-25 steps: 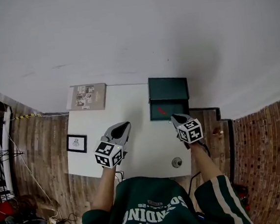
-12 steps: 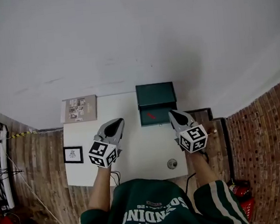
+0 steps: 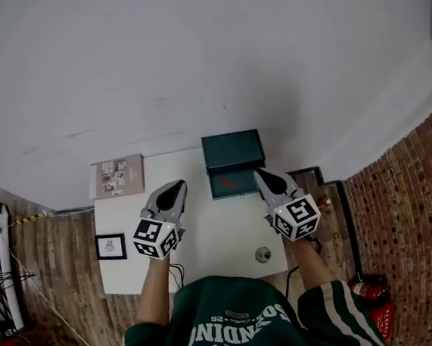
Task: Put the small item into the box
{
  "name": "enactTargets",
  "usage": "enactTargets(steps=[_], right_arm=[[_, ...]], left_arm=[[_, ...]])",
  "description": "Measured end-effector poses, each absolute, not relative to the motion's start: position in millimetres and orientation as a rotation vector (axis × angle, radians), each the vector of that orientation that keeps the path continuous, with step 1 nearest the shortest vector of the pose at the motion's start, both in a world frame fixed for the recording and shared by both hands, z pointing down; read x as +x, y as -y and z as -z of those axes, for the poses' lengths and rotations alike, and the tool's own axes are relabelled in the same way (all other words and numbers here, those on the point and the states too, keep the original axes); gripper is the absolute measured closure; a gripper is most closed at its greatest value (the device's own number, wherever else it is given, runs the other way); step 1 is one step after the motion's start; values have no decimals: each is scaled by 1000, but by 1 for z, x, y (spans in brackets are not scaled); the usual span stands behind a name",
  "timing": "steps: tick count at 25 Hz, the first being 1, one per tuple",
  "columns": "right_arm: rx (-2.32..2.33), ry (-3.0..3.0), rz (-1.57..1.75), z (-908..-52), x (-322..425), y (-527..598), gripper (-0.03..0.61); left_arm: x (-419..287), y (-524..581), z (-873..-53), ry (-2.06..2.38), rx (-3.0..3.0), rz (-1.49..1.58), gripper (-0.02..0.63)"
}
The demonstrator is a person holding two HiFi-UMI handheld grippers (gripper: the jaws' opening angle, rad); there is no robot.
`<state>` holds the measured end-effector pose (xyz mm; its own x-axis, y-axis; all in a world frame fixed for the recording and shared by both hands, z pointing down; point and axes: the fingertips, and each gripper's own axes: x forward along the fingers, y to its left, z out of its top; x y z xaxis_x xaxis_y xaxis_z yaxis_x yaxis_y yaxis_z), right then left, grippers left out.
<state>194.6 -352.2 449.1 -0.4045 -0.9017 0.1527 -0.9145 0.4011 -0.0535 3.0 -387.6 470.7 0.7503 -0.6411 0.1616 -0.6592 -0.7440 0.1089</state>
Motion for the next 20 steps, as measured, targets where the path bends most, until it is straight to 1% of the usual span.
enactTargets(steps=[20], right_arm=[[1640, 2533, -219, -458, 193, 342, 577]], left_arm=[[8, 380, -477, 1031, 2774, -180, 560]])
